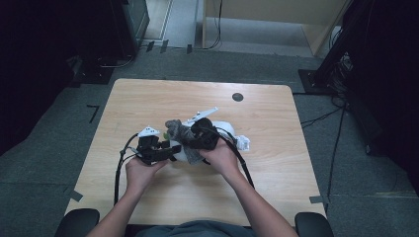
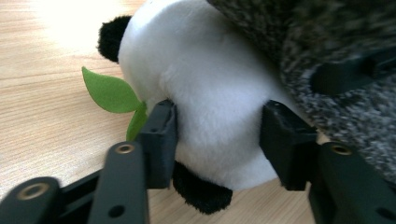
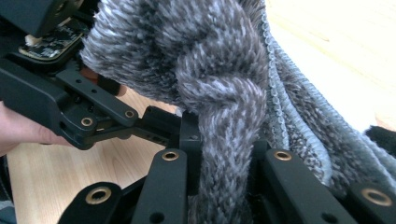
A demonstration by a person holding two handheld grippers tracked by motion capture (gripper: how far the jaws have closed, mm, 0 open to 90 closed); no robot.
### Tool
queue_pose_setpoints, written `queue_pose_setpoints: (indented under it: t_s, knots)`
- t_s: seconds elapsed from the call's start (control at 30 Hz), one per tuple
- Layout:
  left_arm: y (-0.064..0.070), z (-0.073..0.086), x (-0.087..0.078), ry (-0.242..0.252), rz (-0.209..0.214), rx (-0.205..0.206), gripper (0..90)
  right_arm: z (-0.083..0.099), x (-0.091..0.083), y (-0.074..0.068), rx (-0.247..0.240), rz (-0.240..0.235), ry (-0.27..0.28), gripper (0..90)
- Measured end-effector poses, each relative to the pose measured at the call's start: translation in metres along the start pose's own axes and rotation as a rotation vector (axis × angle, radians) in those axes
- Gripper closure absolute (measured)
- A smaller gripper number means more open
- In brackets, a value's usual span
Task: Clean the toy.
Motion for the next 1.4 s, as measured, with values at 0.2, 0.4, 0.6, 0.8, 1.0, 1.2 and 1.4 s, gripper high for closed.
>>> queue_pose_setpoints:
  t_s: [0.2,0.4,0.6,0.8,1.0,1.2,1.4]
  knots:
    - [0.0,0.001,0.001,-0.002,0.001,0.007,45.2,0.004,-0.002,0.002,0.003,-0.018,-0.002,77.8]
    - [0.0,0.001,0.0,-0.005,-0.002,0.016,46.8,0.009,-0.007,0.0,-0.014,-0.01,-0.024,77.7]
    - [0.001,0.001,0.0,-0.002,-0.005,0.017,47.3,0.019,-0.017,0.005,-0.022,-0.006,-0.041,77.6]
    - [0.001,0.001,0.001,0.001,-0.008,0.017,47.1,0.03,-0.029,0.01,-0.036,-0.008,-0.042,77.6]
    - [0.002,0.001,0.001,0.002,-0.01,0.02,47.1,0.044,-0.045,0.013,-0.04,0.009,-0.045,77.5]
    - [0.001,0.001,0.001,0.001,-0.008,0.018,47.2,0.056,-0.06,0.017,-0.043,0.03,-0.051,77.4]
    - [0.001,0.0,0.001,0.003,-0.002,0.017,47.1,0.065,-0.076,0.026,-0.028,0.049,-0.047,77.3]
Point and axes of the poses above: each handheld gripper's, and its own axes: x roughly forward along the jaws, z roughly out of its underside, y roughly to its right, the point moved 3 cm from there along x, roughly forward along the jaws, and after that the axes turned 7 degrees about x, right-handed, at the moved point
